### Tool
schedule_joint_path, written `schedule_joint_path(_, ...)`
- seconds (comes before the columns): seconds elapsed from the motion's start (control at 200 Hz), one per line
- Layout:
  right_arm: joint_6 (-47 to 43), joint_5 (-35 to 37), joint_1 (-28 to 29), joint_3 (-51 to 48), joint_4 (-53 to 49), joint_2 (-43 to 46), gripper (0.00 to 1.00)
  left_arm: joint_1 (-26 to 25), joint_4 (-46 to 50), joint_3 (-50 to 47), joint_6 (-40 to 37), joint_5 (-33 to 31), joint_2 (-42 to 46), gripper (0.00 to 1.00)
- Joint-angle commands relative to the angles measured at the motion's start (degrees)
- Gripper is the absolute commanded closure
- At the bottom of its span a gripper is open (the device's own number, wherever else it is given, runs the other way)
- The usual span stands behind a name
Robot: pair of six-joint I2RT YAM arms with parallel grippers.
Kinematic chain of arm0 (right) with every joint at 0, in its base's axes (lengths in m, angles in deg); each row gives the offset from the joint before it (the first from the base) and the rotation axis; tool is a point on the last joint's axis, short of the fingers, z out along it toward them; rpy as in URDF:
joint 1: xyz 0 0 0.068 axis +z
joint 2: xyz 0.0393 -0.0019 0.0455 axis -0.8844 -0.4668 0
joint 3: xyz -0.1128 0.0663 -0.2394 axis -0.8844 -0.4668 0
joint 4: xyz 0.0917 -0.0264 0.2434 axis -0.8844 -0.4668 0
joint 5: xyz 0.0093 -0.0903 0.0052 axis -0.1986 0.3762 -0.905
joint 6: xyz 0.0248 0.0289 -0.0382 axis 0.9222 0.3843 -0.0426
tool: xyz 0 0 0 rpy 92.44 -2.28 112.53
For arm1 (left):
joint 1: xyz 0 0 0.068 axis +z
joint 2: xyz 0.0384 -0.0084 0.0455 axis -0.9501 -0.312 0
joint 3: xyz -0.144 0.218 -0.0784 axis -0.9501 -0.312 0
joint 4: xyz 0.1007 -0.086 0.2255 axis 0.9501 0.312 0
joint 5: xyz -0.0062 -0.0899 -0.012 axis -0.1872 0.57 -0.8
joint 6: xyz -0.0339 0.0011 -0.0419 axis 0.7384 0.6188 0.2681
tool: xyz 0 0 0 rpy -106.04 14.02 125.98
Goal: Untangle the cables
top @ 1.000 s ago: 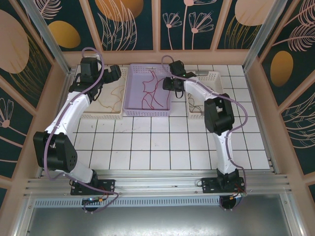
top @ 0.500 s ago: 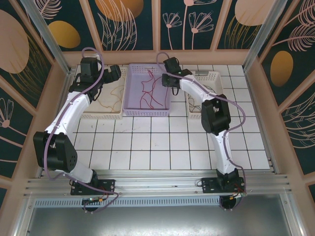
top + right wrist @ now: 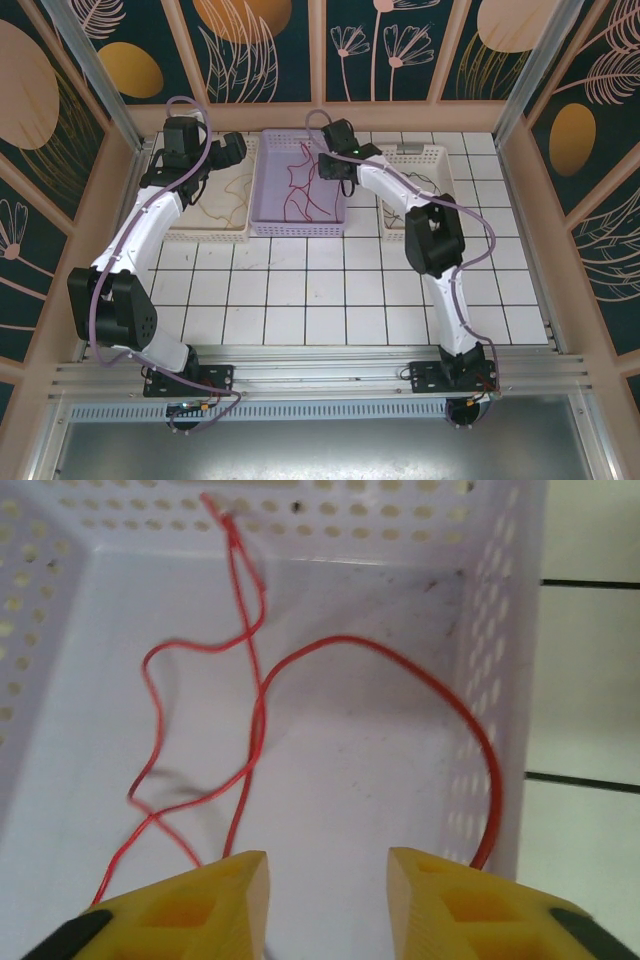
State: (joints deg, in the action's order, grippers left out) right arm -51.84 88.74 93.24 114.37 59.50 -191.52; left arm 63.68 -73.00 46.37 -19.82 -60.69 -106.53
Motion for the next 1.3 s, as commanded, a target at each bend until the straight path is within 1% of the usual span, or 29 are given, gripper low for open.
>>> schedule_joint_path(0.0,-0.61,-3.11,-0.04,-5.26,7.59,12.88,0.52,0.45,-2.98,-0.98,0.39,2.34,1.85,0.02)
schedule_joint_path(0.08,-2.25,-1.39,-0.04,-8.43,8.17,18.69,0.47,0.45,-6.38,-3.29,0.52,3.75,4.43,0.01)
schedule_joint_path(0.15,-3.06,0.34,-0.43,-12.02,8.76,23.98,0.43,0.42,-9.53,-6.07,0.88,3.70,7.05,0.01)
schedule_joint_path(0.21,-2.88,1.18,-1.29,-17.28,10.53,29.85,0.40,0.41,-11.46,-8.20,1.17,2.72,9.35,0.01)
schedule_joint_path(0.31,-2.44,1.96,-3.82,-28.72,15.92,41.61,0.31,0.40,-13.05,-10.65,1.56,0.87,12.49,0.01)
schedule_joint_path(0.345,-2.41,2.59,-5.04,-32.77,17.84,45.56,0.27,0.36,-12.15,-10.67,1.56,0.37,13.28,0.02)
schedule_joint_path(0.435,-1.32,3.77,-9.36,-43.24,22.73,55.40,0.11,0.39,-9.00,-11.09,1.20,-1.88,14.98,0.02)
schedule_joint_path(0.49,0.12,3.64,-12.71,-49.38,25.61,59.93,0.01,0.40,-8.54,-13.47,1.51,-3.16,16.52,0.01)
schedule_joint_path(0.611,3.04,1.77,-18.52,-60.50,31.23,66.78,0.01,0.41,-12.23,-22.34,3.29,-6.90,23.47,0.02)
schedule_joint_path(0.666,3.66,4.55,-19.43,-64.31,33.20,68.69,0.01,0.40,-12.79,-26.49,4.22,-9.06,26.85,0.01)
schedule_joint_path(0.736,3.35,7.02,-20.13,-67.40,34.46,70.23,0.01,0.37,-11.06,-28.29,4.09,-11.42,29.09,0.02)
schedule_joint_path(0.821,3.80,6.28,-20.45,-69.21,35.16,70.65,0.01,0.43,-8.54,-28.53,4.78,-17.40,29.84,0.02)
schedule_joint_path(0.856,4.07,5.64,-20.47,-69.37,35.08,70.49,0.01,0.41,-8.59,-28.54,4.89,-18.72,29.69,0.02)
schedule_joint_path(0.911,4.39,4.69,-20.44,-69.21,34.68,70.25,0.01,0.41,-8.84,-27.67,5.13,-19.88,28.02,0.01)
schedule_joint_path(0.986,5.43,3.24,-20.37,-68.80,33.45,69.88,0.01,0.41,-7.46,-24.09,4.86,-22.01,22.72,0.01)
schedule_joint_path(1.006,5.41,2.24,-20.35,-68.90,33.23,69.81,0.01,0.41,-6.79,-23.38,4.60,-22.95,20.76,0.01)
schedule_joint_path(1.056,5.24,0.86,-19.97,-69.09,32.59,69.61,0.01,0.41,-4.26,-17.91,4.47,-24.93,15.16,0.01)
schedule_joint_path(1.106,4.54,0.46,-18.99,-69.21,31.91,69.68,0.01,0.41,-1.97,-13.06,4.38,-25.21,9.15,0.01)
schedule_joint_path(1.296,2.78,2.21,-14.34,-69.74,29.41,72.16,0.01,0.41,0.94,2.07,5.14,-29.12,-11.63,0.01)
